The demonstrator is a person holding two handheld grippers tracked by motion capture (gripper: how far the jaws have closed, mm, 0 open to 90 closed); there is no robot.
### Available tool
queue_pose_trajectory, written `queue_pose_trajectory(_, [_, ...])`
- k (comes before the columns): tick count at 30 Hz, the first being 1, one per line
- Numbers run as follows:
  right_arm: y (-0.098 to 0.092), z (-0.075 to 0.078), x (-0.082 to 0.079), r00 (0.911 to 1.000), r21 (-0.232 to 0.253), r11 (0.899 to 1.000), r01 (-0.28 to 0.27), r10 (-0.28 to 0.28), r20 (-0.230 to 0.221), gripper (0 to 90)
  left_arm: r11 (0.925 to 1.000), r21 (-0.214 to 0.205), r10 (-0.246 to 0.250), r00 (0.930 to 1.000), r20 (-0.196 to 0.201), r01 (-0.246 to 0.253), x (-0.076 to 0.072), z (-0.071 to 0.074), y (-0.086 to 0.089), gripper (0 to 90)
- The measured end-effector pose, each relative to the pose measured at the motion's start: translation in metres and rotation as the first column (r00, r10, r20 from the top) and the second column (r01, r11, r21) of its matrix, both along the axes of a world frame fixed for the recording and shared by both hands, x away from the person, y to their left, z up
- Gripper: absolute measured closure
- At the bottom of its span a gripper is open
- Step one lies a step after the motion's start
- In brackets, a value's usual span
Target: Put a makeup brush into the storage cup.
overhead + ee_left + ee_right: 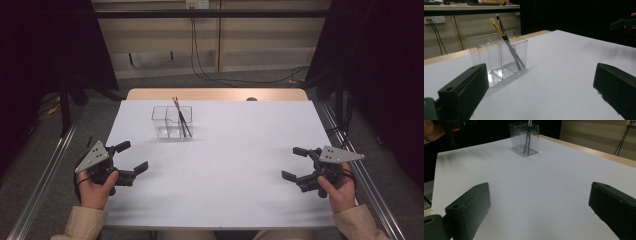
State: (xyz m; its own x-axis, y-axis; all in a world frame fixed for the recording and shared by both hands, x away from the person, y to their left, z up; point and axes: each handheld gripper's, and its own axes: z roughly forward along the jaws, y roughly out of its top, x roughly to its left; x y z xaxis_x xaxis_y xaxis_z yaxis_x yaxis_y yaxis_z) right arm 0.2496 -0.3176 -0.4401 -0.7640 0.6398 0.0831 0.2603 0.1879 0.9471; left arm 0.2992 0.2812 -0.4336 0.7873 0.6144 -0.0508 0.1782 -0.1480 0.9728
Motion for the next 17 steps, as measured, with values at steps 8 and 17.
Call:
queue_pose_trajectory(8, [-0.0017,0.0009,-0.0017,1.0000,0.001,1.000,0.008,-0.008,0.003,3.5,0.9999,0.013,-0.008,0.9999,0.006,0.008,-0.0004,-0.0011,-0.0001,0.0])
queue_pose_trajectory(17, [-0.0017,0.0011,-0.0024,1.0000,-0.003,1.000,0.007,-0.007,0.004,3.5,0.9998,0.019,-0.011,0.9999,0.005,0.011,0.0005,-0.0016,-0.0020,0.0])
